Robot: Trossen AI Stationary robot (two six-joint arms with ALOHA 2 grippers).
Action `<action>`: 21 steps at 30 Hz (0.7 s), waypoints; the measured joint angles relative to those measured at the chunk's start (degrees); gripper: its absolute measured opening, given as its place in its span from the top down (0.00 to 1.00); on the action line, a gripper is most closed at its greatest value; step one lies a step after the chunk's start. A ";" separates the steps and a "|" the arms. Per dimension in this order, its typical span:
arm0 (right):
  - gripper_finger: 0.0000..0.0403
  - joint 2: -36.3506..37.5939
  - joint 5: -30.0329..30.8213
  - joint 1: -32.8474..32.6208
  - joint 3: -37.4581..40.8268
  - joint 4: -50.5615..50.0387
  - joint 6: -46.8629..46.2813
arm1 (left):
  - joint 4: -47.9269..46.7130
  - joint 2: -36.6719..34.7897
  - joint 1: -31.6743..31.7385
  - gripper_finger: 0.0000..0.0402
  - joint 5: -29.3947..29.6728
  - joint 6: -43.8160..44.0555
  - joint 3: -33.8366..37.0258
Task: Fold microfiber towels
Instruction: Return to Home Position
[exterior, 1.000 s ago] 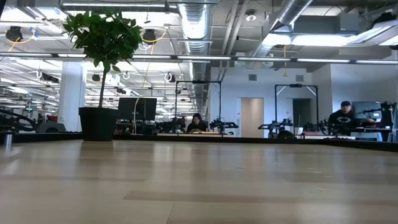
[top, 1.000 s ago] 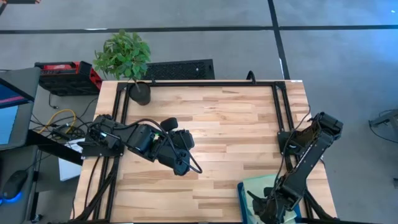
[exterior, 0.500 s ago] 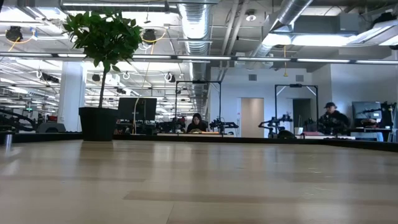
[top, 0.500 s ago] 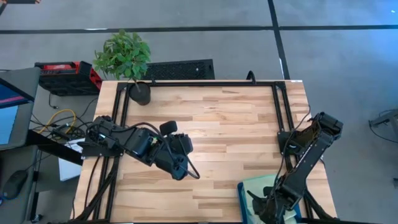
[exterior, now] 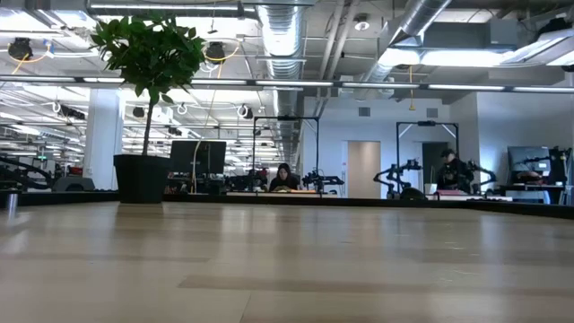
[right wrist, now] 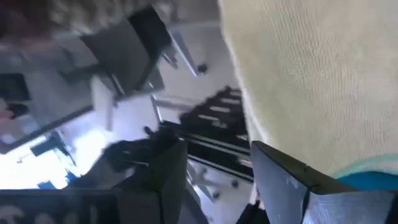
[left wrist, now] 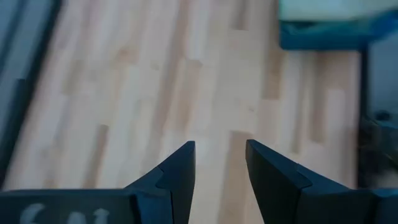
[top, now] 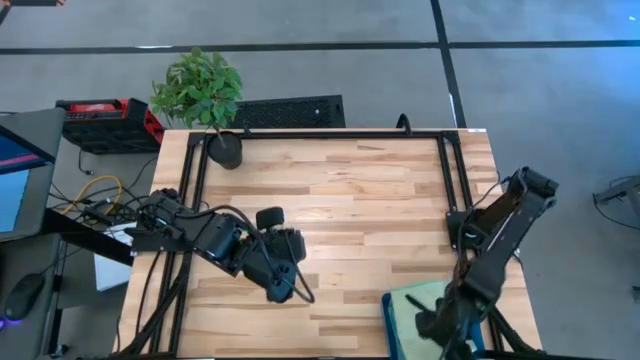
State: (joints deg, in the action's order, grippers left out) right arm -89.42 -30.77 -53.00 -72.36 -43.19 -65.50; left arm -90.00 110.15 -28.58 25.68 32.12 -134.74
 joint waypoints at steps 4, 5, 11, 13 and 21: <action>0.56 6.92 8.29 0.95 0.00 -0.12 -2.45 | 0.09 0.00 -0.51 0.66 -4.29 -2.05 0.00; 0.57 8.69 11.46 1.11 0.00 -0.20 -2.46 | 0.07 0.00 -0.76 0.67 -3.58 -1.85 0.00; 0.74 19.96 32.28 3.25 0.00 -2.15 3.74 | 0.02 -1.84 -1.86 0.78 0.11 -7.00 0.02; 0.81 23.39 38.53 4.17 0.00 -2.87 7.64 | 0.00 -3.02 -1.90 0.84 0.15 -7.46 0.02; 0.97 33.87 50.98 8.51 0.00 -3.09 24.76 | -0.02 -9.50 -2.32 0.99 3.40 -11.74 0.02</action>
State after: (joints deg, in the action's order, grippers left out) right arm -55.54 20.21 -44.48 -72.36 -46.28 -40.74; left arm -90.02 100.64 -30.90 29.07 20.38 -134.72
